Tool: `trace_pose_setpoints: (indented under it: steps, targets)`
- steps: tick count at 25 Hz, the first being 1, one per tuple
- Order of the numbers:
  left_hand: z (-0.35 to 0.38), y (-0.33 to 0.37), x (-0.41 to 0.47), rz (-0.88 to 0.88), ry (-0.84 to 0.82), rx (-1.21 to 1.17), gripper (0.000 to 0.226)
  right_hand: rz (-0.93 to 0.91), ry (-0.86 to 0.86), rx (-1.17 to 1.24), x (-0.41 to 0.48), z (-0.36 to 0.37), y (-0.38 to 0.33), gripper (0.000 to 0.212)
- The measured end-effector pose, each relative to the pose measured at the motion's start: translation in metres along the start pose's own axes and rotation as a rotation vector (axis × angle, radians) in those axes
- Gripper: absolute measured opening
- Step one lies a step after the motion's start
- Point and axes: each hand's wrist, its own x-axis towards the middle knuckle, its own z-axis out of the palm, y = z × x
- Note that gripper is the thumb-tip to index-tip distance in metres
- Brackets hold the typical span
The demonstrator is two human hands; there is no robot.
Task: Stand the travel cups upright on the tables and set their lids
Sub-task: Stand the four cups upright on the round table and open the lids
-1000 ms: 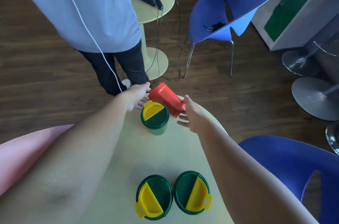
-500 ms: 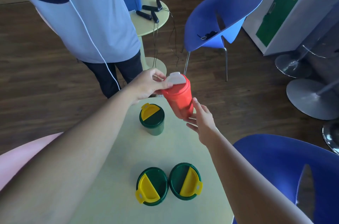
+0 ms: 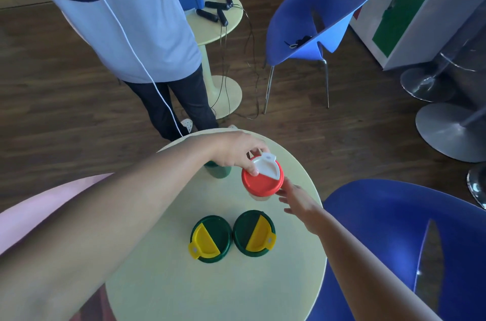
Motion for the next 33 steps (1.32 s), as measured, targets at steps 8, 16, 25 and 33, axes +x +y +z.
trace_pose_setpoints:
  steps: [8, 16, 25, 33]
  targets:
    - [0.027, -0.002, 0.005, -0.072, -0.155, 0.217, 0.053, -0.122, -0.066, 0.119, -0.004, 0.007, 0.005, 0.042]
    - [0.03, -0.009, -0.002, -0.084, -0.156, 0.219, 0.054, -0.138, 0.027, 0.03, 0.001, 0.016, 0.007, 0.03]
    - [0.025, -0.02, -0.012, -0.094, 0.104, 0.046, 0.051, -0.137, 0.075, -0.055, 0.001, 0.015, 0.008, 0.03]
    - [0.041, -0.103, -0.026, -0.525, 0.494, -0.438, 0.059, -0.142, 0.156, -0.068, 0.002, 0.029, 0.013, 0.032]
